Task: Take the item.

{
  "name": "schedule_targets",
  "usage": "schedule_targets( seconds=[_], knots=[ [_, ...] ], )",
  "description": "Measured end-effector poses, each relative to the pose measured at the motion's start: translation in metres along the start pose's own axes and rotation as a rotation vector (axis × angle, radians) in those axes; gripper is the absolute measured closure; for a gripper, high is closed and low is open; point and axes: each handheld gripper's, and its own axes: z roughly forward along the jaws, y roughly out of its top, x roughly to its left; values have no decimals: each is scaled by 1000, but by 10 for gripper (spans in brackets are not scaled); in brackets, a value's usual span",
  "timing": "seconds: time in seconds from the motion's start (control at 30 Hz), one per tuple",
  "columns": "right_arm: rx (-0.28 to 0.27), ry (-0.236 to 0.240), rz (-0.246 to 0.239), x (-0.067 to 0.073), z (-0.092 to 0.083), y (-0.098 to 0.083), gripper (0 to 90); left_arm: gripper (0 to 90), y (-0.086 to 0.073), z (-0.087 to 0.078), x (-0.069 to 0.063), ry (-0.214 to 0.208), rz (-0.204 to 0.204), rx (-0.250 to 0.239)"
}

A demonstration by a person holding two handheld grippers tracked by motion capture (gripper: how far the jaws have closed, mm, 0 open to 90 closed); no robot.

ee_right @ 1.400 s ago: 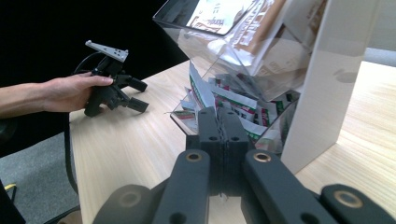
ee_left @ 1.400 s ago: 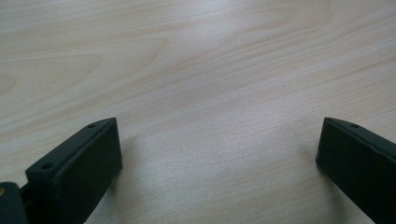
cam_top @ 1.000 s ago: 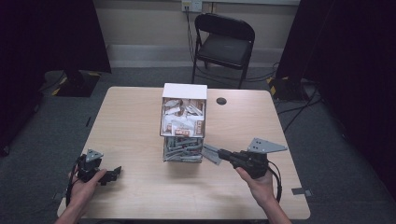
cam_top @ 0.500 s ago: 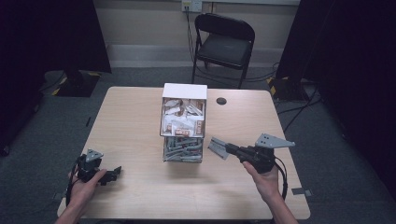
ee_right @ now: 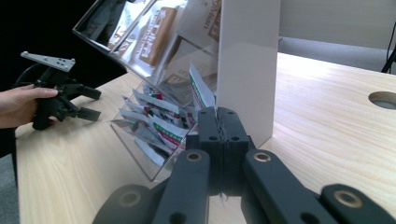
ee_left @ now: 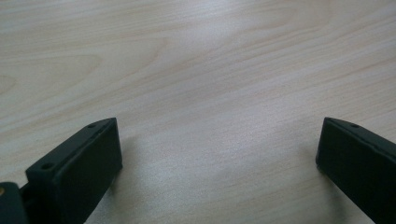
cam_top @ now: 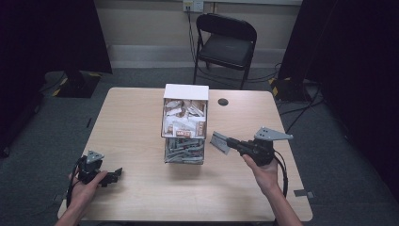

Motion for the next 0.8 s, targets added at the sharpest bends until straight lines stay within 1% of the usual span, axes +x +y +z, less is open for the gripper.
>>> schedule_targets(
  seconds=[0.2, 0.47, 0.63, 0.73, 0.8],
  knots=[
    [8, -8, 0, -5, 7, 3, 897, 0, 0, 0, 0, 0, 0, 0],
    [21, -13, 8, -11, 18, 4, 897, 0, 0, 0, 0, 0, 0, 0],
    [40, -28, 13, -18, 26, 0, 897, 0, 0, 0, 0, -1, 0, 0],
    [39, -30, 28, -20, 30, -5, 897, 0, 0, 0, 0, 0, 0, 0],
    [52, -32, 35, -22, 33, -9, 897, 0, 0, 0, 0, 0, 0, 0]
  ],
)
